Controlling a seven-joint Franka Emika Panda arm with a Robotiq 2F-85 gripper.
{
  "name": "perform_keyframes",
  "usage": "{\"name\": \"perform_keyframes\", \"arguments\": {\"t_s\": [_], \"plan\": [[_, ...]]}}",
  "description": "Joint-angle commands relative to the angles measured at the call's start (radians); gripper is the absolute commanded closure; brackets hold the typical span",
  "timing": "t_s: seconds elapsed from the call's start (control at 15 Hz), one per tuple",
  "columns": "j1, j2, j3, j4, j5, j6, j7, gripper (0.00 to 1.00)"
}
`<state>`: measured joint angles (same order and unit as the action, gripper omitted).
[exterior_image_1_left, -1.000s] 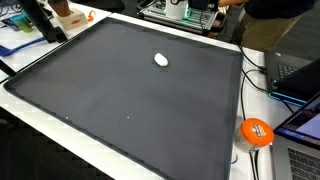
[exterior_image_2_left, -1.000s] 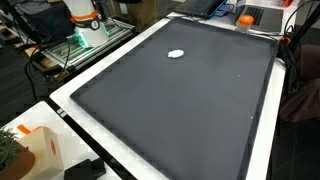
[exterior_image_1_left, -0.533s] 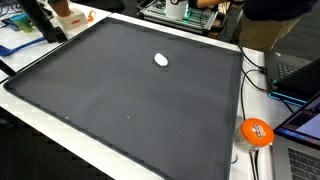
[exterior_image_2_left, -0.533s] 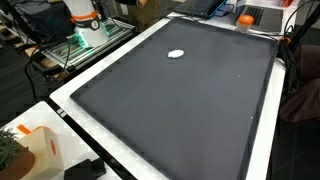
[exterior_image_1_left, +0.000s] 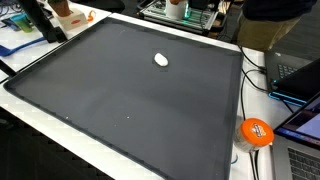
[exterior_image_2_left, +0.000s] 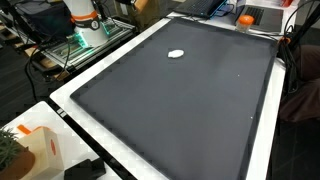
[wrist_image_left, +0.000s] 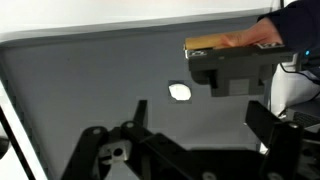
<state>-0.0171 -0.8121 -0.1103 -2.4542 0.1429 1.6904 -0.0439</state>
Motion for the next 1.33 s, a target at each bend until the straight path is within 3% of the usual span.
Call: {"name": "perform_keyframes", "arguments": {"t_s": [0.0,1.27], "plan": [[-0.011,0.019,0.005,0.015,0.041,0.001,0.019,0.00],[-0.011,0.040,0.007,0.035,0.070,-0.010,0.015,0.00]]}}
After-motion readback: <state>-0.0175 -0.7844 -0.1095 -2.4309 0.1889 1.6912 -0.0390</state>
